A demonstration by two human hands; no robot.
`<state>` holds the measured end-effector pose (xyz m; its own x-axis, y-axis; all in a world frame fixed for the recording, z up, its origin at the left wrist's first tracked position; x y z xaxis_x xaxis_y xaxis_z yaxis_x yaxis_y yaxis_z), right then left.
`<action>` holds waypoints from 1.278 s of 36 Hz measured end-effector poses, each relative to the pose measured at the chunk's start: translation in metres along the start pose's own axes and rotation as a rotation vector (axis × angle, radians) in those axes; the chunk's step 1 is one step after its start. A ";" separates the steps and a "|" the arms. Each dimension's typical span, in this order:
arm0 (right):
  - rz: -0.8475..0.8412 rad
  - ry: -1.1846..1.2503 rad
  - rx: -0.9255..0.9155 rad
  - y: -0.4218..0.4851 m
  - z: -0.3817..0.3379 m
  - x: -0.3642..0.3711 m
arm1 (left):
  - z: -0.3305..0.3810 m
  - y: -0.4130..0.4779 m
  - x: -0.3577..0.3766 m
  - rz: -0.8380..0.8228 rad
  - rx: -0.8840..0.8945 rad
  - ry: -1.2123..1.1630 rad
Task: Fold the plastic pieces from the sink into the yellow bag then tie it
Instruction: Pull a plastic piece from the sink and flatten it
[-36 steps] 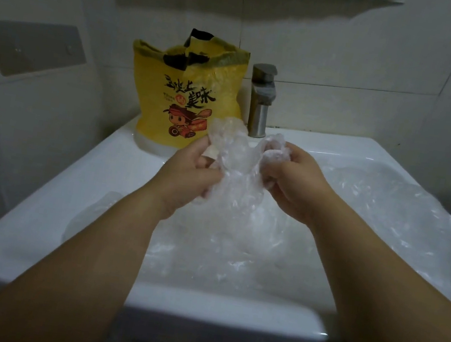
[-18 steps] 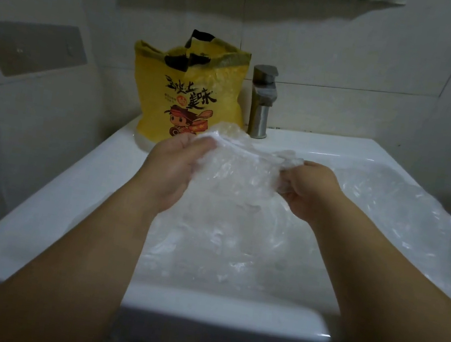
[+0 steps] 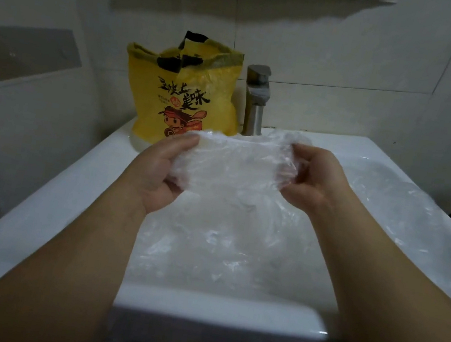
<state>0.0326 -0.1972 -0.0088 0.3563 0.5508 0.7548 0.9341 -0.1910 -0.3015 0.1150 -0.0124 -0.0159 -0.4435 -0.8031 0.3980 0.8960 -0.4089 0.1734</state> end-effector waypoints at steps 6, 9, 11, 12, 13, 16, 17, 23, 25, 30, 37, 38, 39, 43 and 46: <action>-0.093 -0.278 -0.003 -0.001 0.000 0.005 | 0.009 0.001 -0.002 -0.084 0.002 -0.194; -0.136 -0.307 -0.054 -0.002 -0.001 0.010 | 0.011 0.000 -0.002 -0.049 -0.011 -0.249; -0.160 -0.279 -0.094 -0.003 -0.002 0.011 | 0.011 -0.002 0.000 -0.032 -0.029 -0.263; -0.175 -0.256 -0.111 -0.003 -0.003 0.013 | 0.009 -0.002 0.000 -0.016 -0.047 -0.269; -0.194 -0.226 -0.123 -0.004 -0.003 0.014 | 0.009 -0.003 0.001 -0.008 -0.078 -0.290; -0.249 -0.093 -0.112 -0.006 -0.005 0.015 | 0.011 -0.018 0.020 -0.281 -0.184 -0.432; -0.262 -0.058 -0.108 -0.007 -0.006 0.015 | 0.013 -0.022 0.021 -0.338 -0.175 -0.447; -0.233 -0.183 -0.064 -0.006 -0.004 0.015 | 0.005 -0.015 0.024 -0.526 -0.250 -0.511; -0.215 -0.269 -0.049 -0.006 -0.002 0.015 | -0.001 -0.003 0.005 -0.202 -0.139 -0.025; -0.172 -0.553 -0.126 -0.007 0.002 0.015 | -0.007 -0.004 -0.007 0.044 0.185 1.004; -0.203 -0.775 -0.116 -0.006 0.016 0.019 | 0.000 -0.012 0.022 -0.278 0.158 0.611; -0.208 -0.764 -0.112 -0.006 0.016 0.020 | -0.004 -0.015 0.023 -0.320 0.113 0.635; -0.210 -0.751 -0.107 -0.006 0.014 0.020 | -0.006 -0.016 0.025 -0.336 0.094 0.653; -0.135 -0.700 -0.134 -0.004 0.007 0.018 | -0.004 -0.018 0.031 -0.305 0.159 0.633; -0.002 -0.650 -0.152 -0.003 0.003 0.012 | -0.001 -0.015 0.027 -0.210 0.166 0.495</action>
<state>0.0336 -0.1878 -0.0002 0.3136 0.9199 0.2356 0.9443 -0.2760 -0.1792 0.0901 -0.0283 -0.0088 -0.5346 -0.8360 -0.1238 0.7614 -0.5400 0.3586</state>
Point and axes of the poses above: each hand's wrist, its own y-axis towards the middle knuckle, its own x-axis out of the palm, z = x × y, the point moved 4 cm from there along y, towards the middle knuckle, and after that the axes turned 8 degrees about x, right-handed, at the moved point
